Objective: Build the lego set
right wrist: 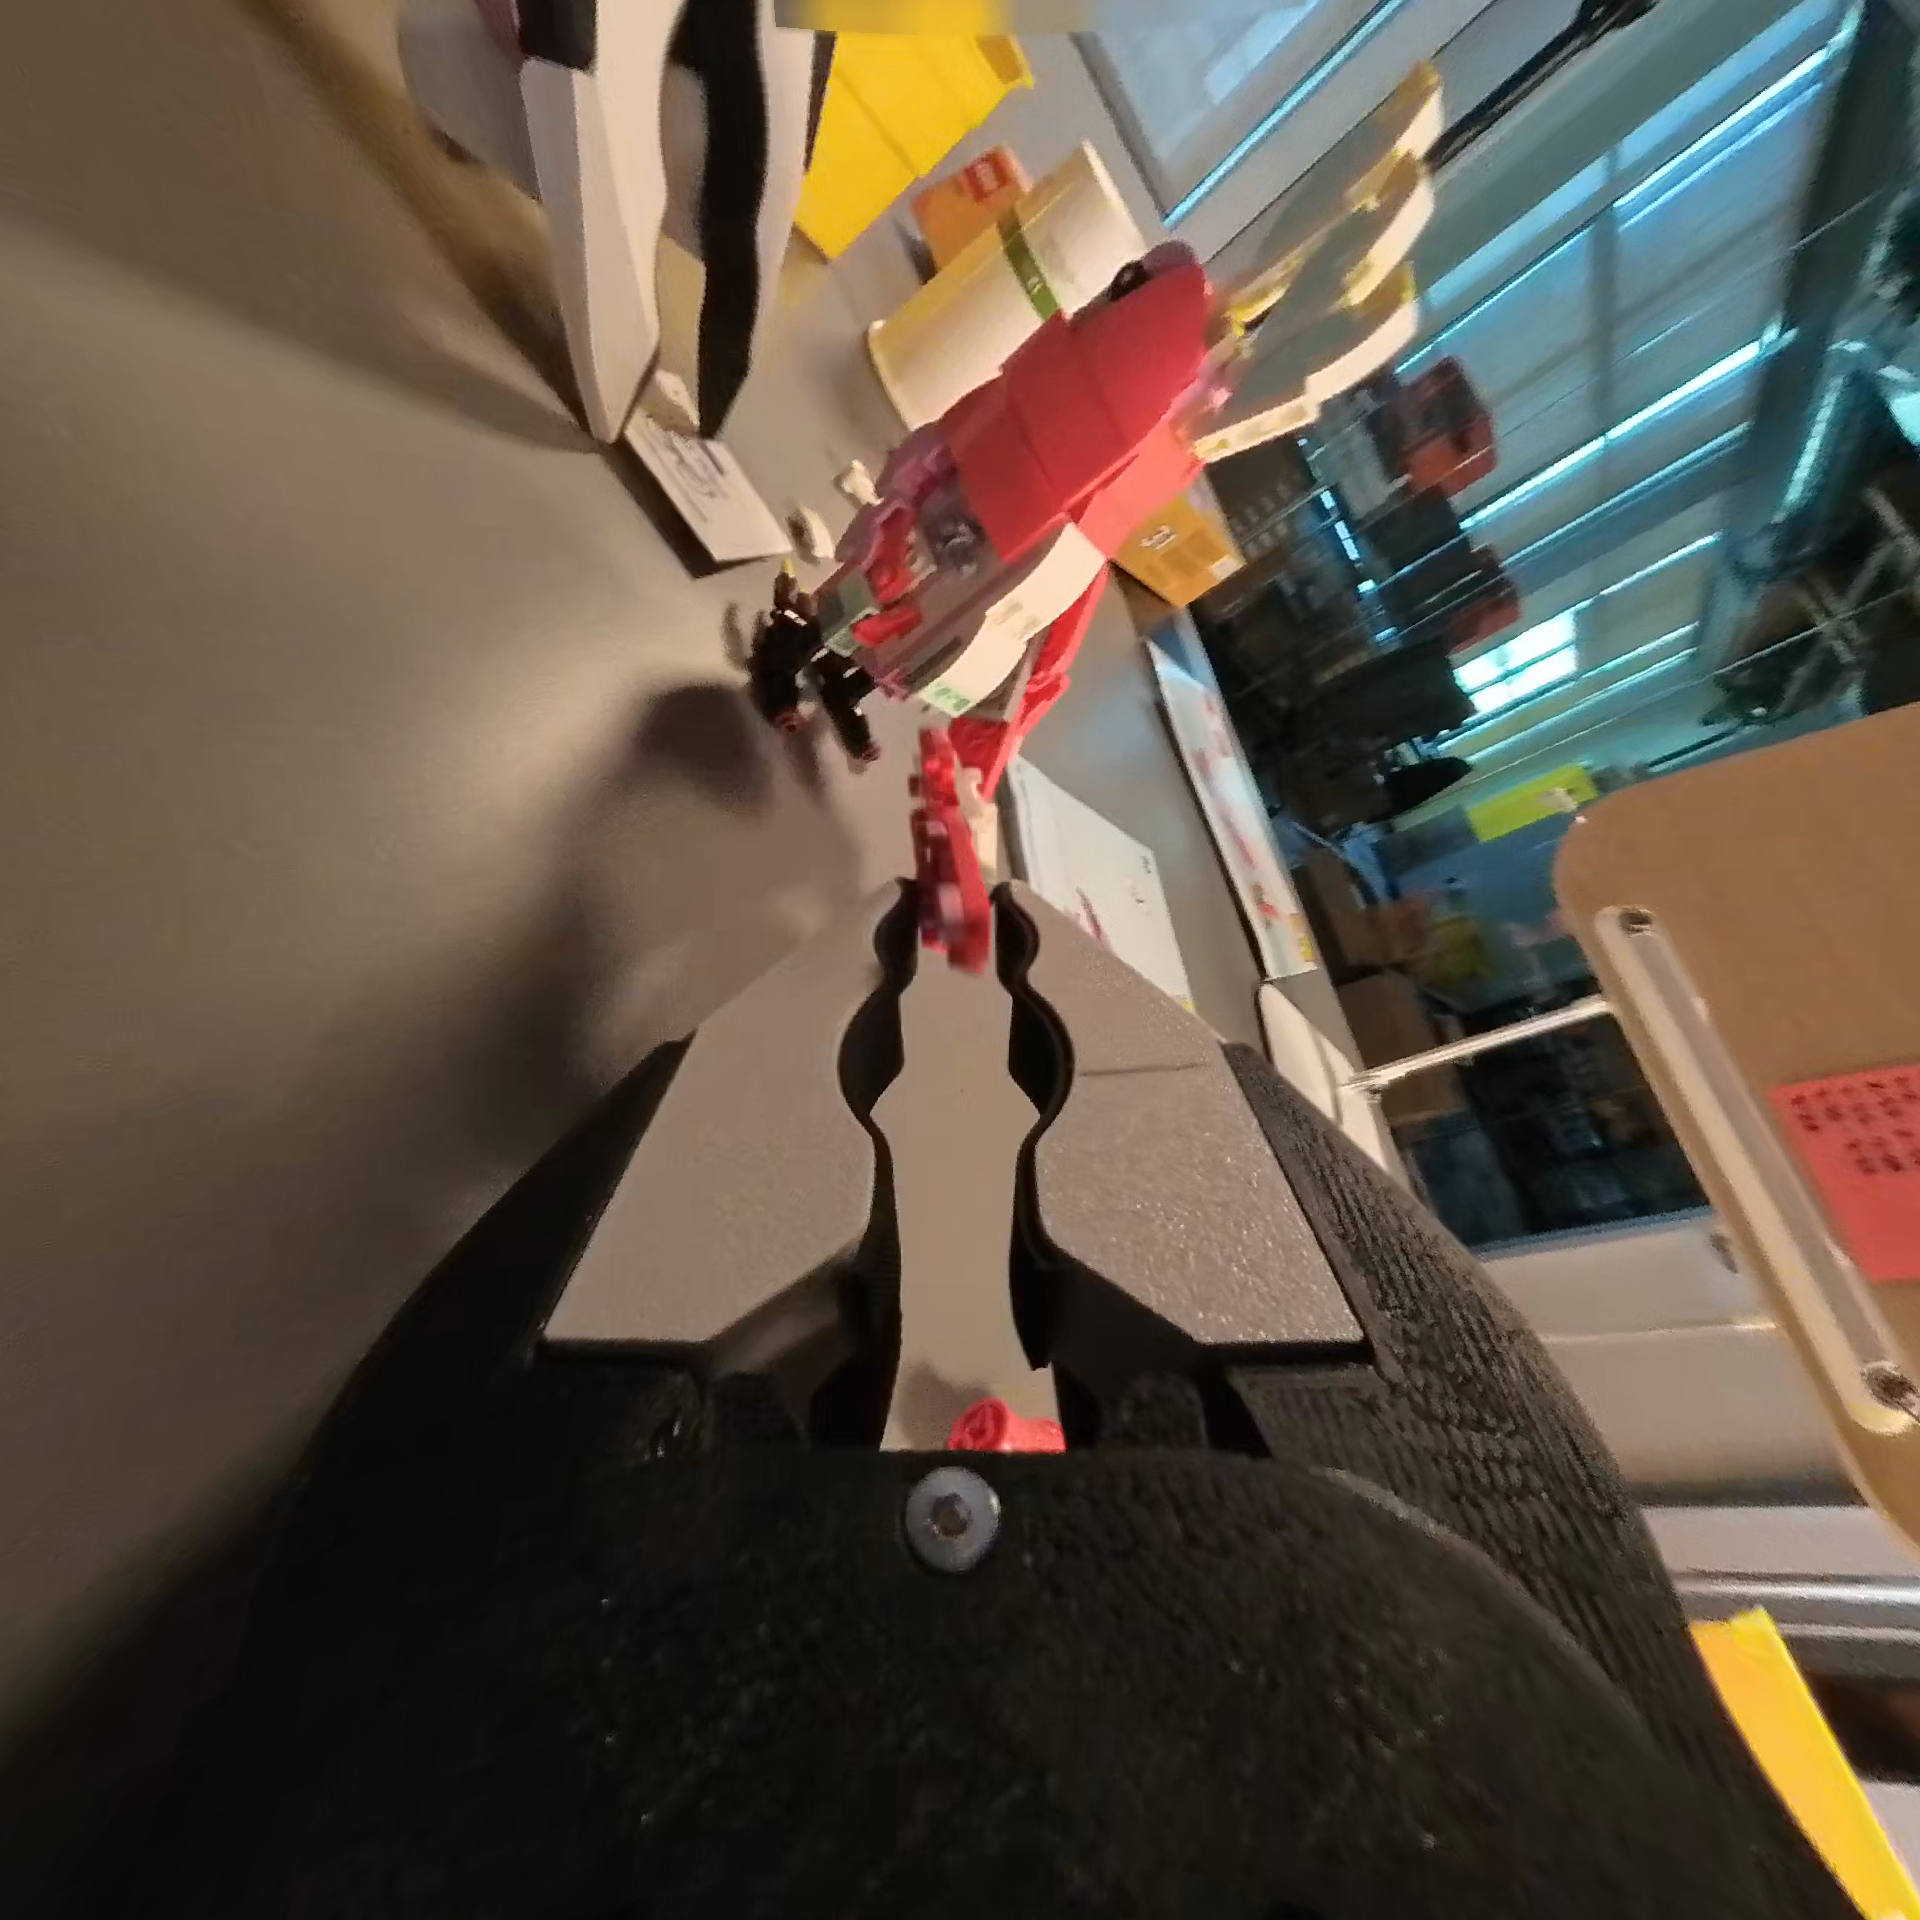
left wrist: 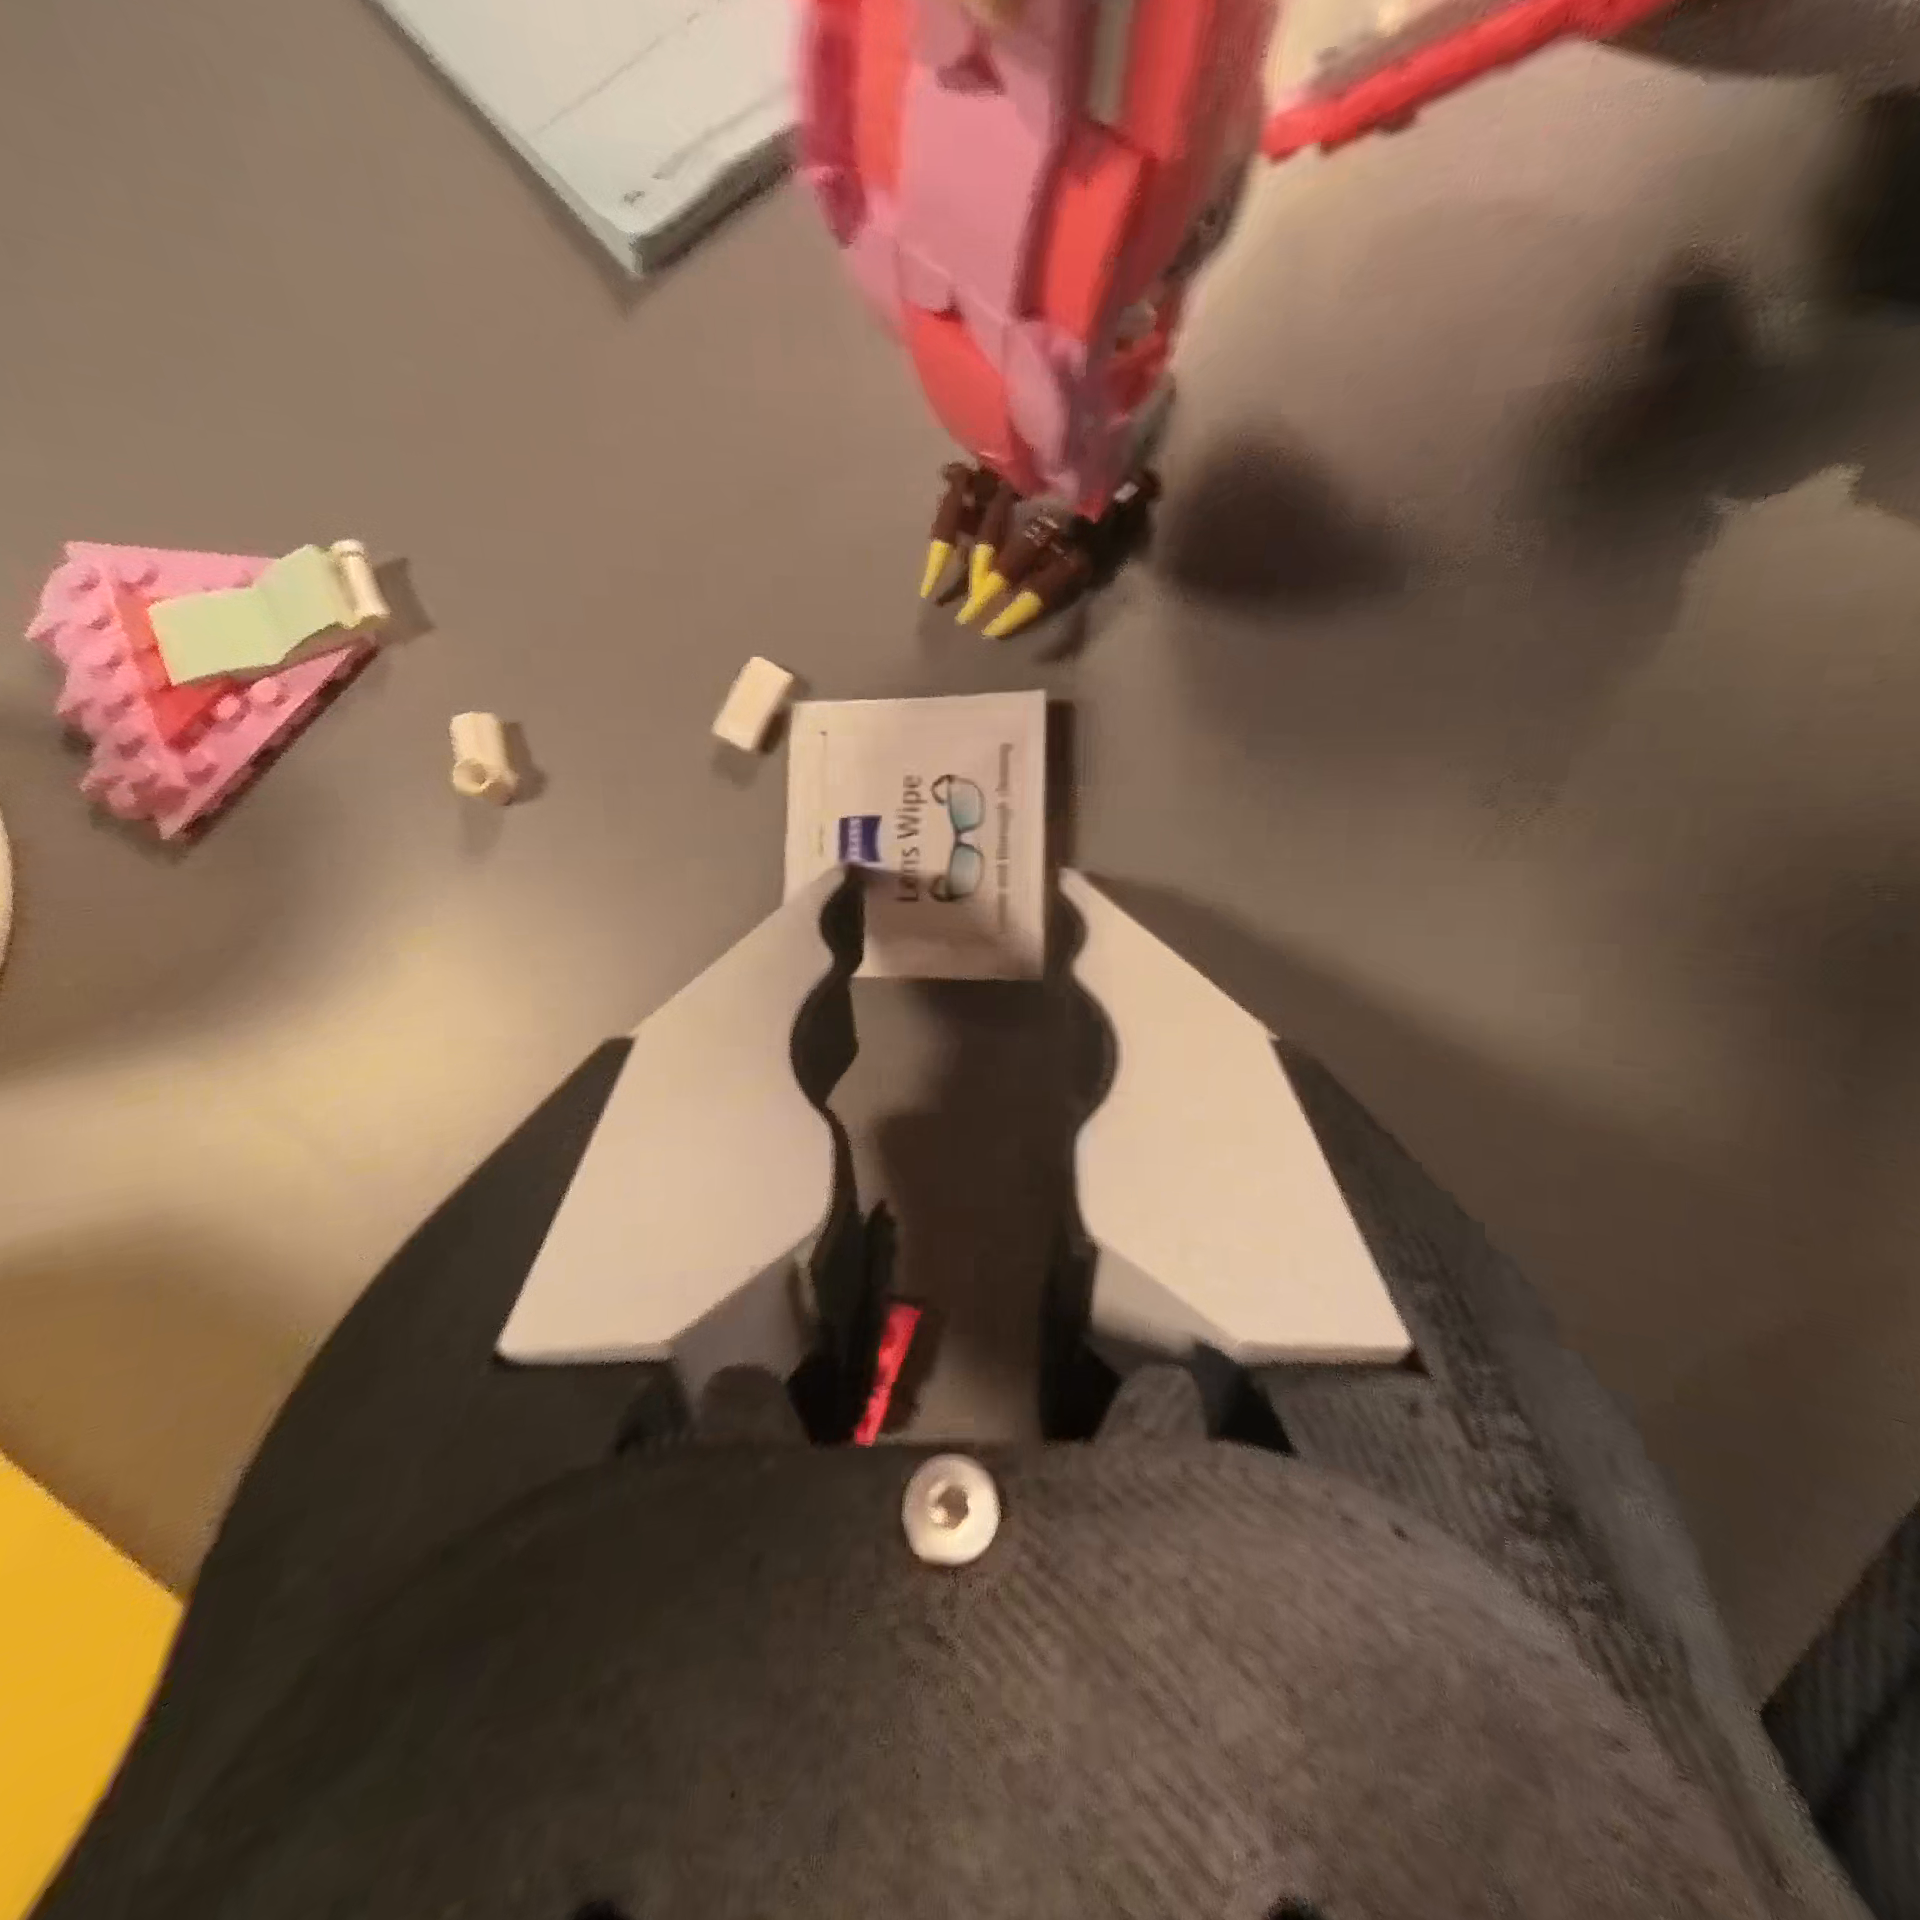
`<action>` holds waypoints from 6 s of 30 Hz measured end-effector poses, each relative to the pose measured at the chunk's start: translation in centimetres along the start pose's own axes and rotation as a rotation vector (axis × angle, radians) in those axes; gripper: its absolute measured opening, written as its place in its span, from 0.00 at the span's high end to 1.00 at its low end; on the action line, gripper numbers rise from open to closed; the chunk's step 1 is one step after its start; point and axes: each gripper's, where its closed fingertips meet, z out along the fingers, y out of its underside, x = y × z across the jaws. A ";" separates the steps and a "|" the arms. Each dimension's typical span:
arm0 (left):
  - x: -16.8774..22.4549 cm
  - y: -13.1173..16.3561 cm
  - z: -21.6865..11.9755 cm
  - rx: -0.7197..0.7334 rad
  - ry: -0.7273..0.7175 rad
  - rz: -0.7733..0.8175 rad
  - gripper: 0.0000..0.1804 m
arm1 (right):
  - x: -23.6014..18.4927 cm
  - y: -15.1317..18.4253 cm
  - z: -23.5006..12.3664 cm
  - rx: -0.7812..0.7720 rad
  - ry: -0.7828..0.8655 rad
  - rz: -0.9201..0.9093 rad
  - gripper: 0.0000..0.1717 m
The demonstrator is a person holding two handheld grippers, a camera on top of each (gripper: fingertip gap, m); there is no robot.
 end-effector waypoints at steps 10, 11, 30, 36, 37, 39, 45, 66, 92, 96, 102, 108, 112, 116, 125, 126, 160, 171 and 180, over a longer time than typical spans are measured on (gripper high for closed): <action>-4.7 1.2 -2.5 0.049 -0.189 -0.257 0.93 | 0.0 -0.4 0.1 0.019 0.015 -0.007 0.93; -5.1 1.2 -2.7 0.051 -0.221 -0.260 0.87 | 0.0 -0.4 0.1 0.017 0.013 0.003 0.93; 3.9 -6.4 1.1 0.261 0.315 0.011 0.56 | 4.8 -1.1 -2.6 0.326 -0.023 0.667 0.94; 6.1 -5.1 0.6 0.244 0.361 -0.026 0.59 | 5.3 -0.1 -2.7 0.303 0.007 0.684 0.94; 6.4 -4.9 0.6 0.237 0.360 -0.018 0.59 | 5.4 -0.1 -2.8 0.308 0.008 0.695 0.94; 6.8 -4.6 0.5 0.219 0.355 -0.005 0.61 | 5.6 -0.1 -3.0 0.324 0.005 0.719 0.94; 7.0 -4.0 -0.3 0.198 0.335 0.019 0.66 | 6.8 -0.7 -3.9 0.337 0.147 0.551 0.93; 2.5 -8.1 3.2 0.307 0.334 0.154 0.57 | 5.0 1.3 -2.1 0.052 0.310 0.005 0.93; 4.7 -8.7 2.0 0.382 0.670 -0.672 0.78 | -0.6 3.1 0.9 -0.227 0.110 -0.594 0.93; 4.2 -9.2 1.6 0.422 0.689 -0.698 0.78 | -1.4 3.3 0.9 -0.273 0.061 -0.765 0.94; 4.5 -9.1 1.7 0.434 0.672 -0.666 0.78 | -2.6 3.3 -0.1 -0.275 -0.093 -0.732 0.87; 5.0 -8.9 1.9 0.436 0.625 -0.596 0.78 | -2.5 3.0 -3.1 -0.369 -0.304 -0.188 0.68; 6.0 -8.8 1.5 0.419 0.690 -0.558 0.78 | 0.5 -3.2 -2.9 -0.099 -0.251 0.302 0.74; 7.6 -8.4 1.1 0.368 0.784 -0.502 0.78 | 0.4 -7.1 -0.6 -0.030 -0.259 0.142 0.85; 10.8 -7.0 -0.9 0.274 1.013 -0.393 0.77 | -1.0 -8.3 1.7 -0.013 -0.412 -0.009 0.93; 10.8 -7.1 -1.0 0.276 1.017 -0.396 0.78 | -1.1 -8.2 1.6 -0.022 -0.425 -0.021 0.94; 8.9 -7.6 2.5 0.307 0.636 -0.478 0.78 | -1.6 -5.5 2.7 -0.509 -0.212 -0.338 1.00; 8.5 -7.9 2.7 0.326 0.604 -0.506 0.78 | -1.4 -5.7 2.7 -0.461 -0.110 -0.351 1.00; 8.7 -7.9 2.7 0.324 0.612 -0.506 0.78 | -1.5 -5.9 2.4 -0.447 -0.055 -0.420 1.00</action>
